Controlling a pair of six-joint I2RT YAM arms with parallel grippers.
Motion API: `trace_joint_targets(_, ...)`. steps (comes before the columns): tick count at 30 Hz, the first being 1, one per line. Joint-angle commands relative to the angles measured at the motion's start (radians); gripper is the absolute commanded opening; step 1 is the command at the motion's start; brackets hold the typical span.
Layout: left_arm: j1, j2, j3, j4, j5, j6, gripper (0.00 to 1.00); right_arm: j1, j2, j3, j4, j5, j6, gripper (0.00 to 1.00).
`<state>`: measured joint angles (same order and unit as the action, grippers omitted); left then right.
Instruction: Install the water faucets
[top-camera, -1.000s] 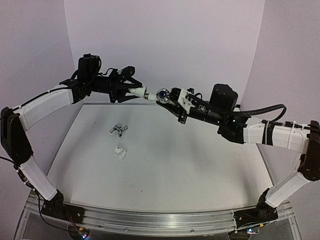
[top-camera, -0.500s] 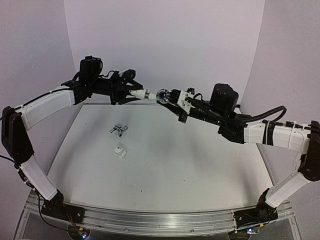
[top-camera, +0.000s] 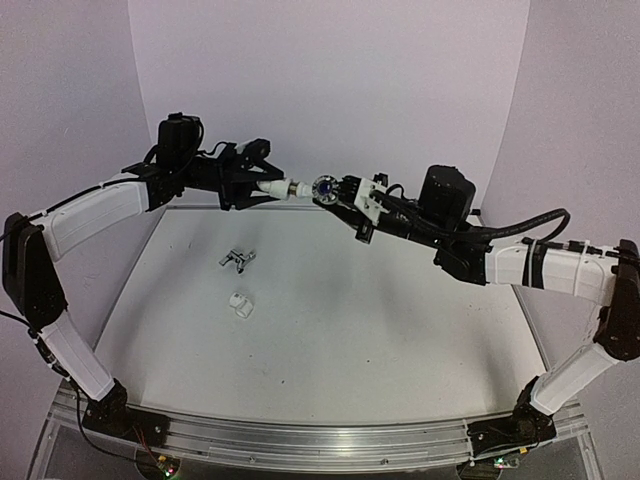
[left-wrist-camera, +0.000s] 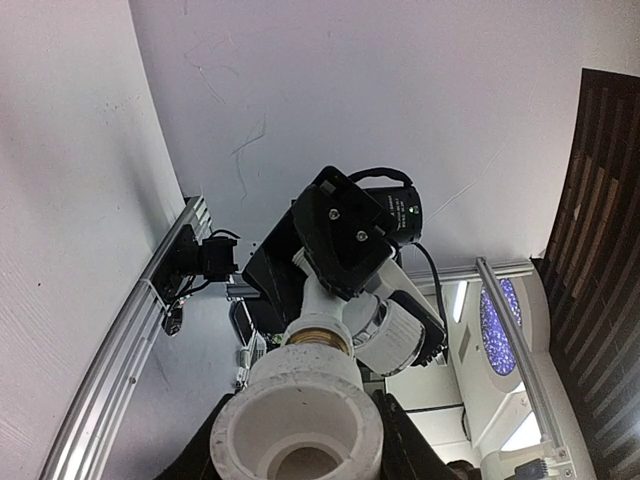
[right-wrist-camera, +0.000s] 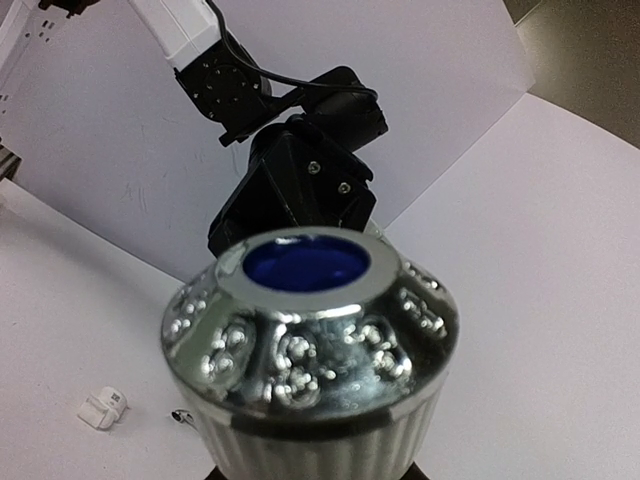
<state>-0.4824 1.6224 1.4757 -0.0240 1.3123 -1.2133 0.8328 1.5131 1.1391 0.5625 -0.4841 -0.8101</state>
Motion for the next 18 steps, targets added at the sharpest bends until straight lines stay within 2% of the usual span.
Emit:
trace_joint_targets(1,-0.012,-0.051,0.020,0.066,0.036,-0.001,0.00,0.000,0.013,0.054,0.069,-0.026,0.035,0.00)
trace_joint_targets(11,-0.025,-0.053,0.035,0.076,0.043,0.006,0.00,0.001,0.036,0.046,0.141,-0.054,0.095,0.00)
trace_joint_targets(18,-0.036,-0.054,0.042,0.083,0.054,0.012,0.00,0.001,0.057,0.015,0.264,-0.051,0.174,0.00)
